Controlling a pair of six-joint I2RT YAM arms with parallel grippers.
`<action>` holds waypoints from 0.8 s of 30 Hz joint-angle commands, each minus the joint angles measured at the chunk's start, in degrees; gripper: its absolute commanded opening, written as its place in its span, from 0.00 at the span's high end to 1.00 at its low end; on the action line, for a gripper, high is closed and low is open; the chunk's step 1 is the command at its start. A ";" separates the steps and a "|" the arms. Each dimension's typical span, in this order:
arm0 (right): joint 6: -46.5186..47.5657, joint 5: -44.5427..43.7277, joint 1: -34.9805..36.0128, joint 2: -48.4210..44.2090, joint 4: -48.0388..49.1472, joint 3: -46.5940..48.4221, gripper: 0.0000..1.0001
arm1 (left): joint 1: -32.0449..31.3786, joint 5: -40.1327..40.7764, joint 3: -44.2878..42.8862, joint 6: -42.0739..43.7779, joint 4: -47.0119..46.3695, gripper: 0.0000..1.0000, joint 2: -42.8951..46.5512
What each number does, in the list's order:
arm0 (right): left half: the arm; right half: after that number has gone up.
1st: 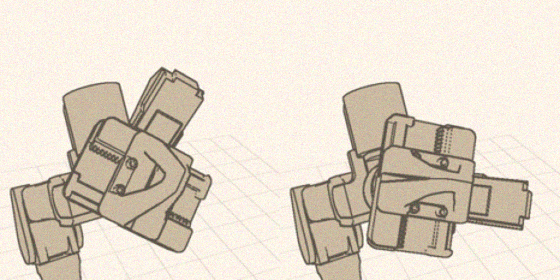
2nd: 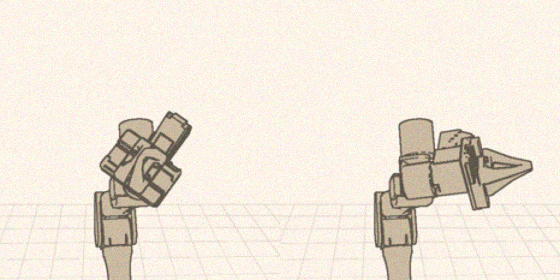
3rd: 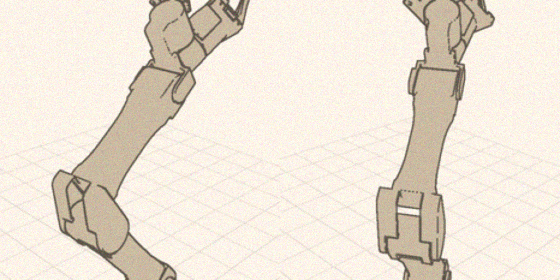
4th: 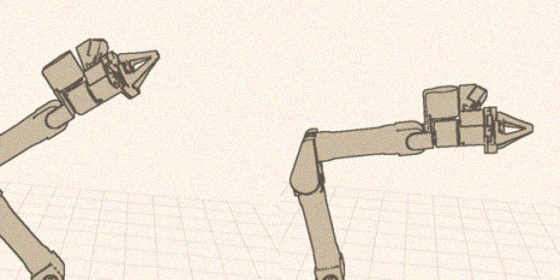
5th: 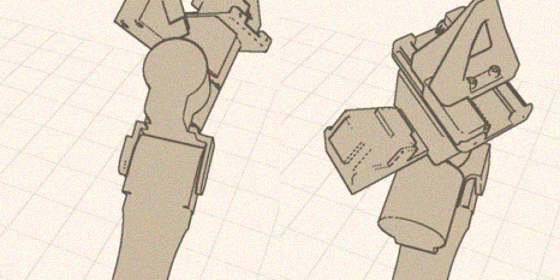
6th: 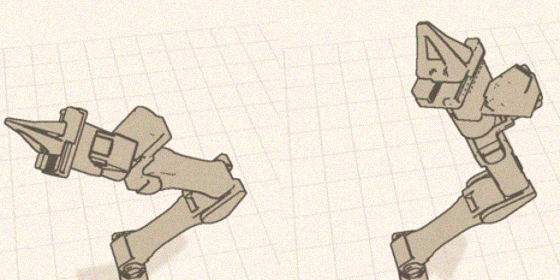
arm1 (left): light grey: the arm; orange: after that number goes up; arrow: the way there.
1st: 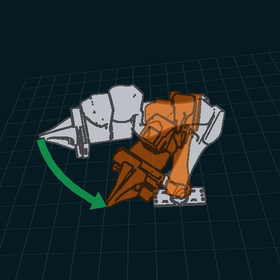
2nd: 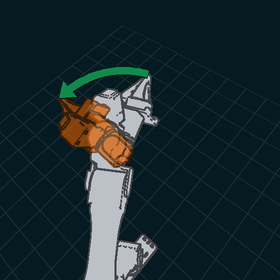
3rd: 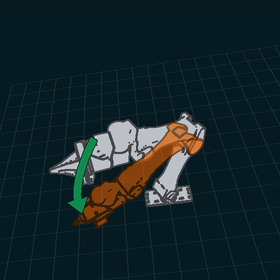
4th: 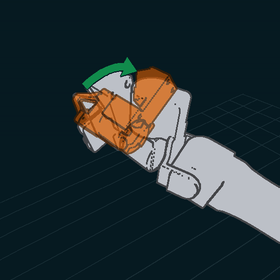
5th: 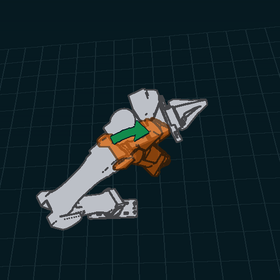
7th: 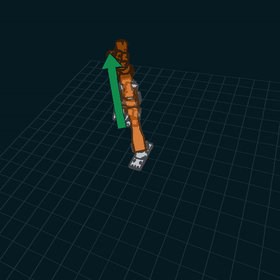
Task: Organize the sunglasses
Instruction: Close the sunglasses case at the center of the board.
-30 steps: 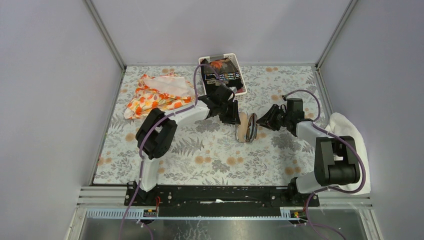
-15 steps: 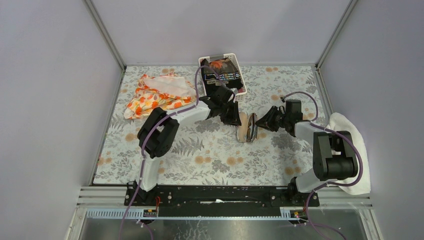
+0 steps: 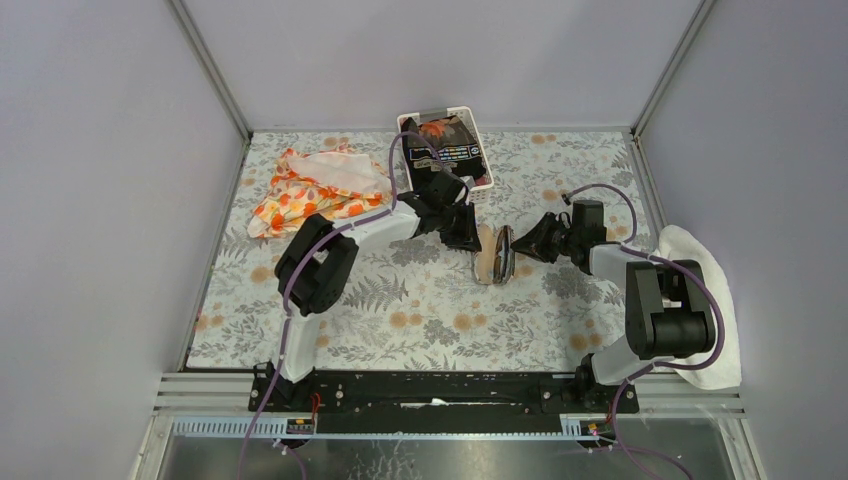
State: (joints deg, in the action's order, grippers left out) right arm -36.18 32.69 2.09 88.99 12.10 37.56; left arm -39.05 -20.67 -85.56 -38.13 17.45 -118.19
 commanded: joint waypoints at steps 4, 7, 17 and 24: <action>-1.57 2.51 0.20 0.39 2.59 -1.08 0.80 | -0.95 -3.23 -0.93 -1.98 -4.49 0.73 -3.01; -1.94 2.80 0.22 0.53 2.99 -1.26 0.80 | -1.56 -3.79 -2.25 -2.49 -4.74 0.73 -3.83; -2.72 3.96 0.26 1.06 4.34 -2.26 0.82 | -2.52 -5.57 -5.87 -3.82 -5.72 0.73 -6.68; -3.40 4.47 0.29 1.27 5.33 -3.10 0.82 | -3.43 -7.45 -8.78 -4.97 -6.42 0.73 -9.66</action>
State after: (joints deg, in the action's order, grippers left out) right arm -36.80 31.48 0.49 89.01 18.50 36.05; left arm -39.00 -26.00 -92.12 -41.45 17.54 -123.33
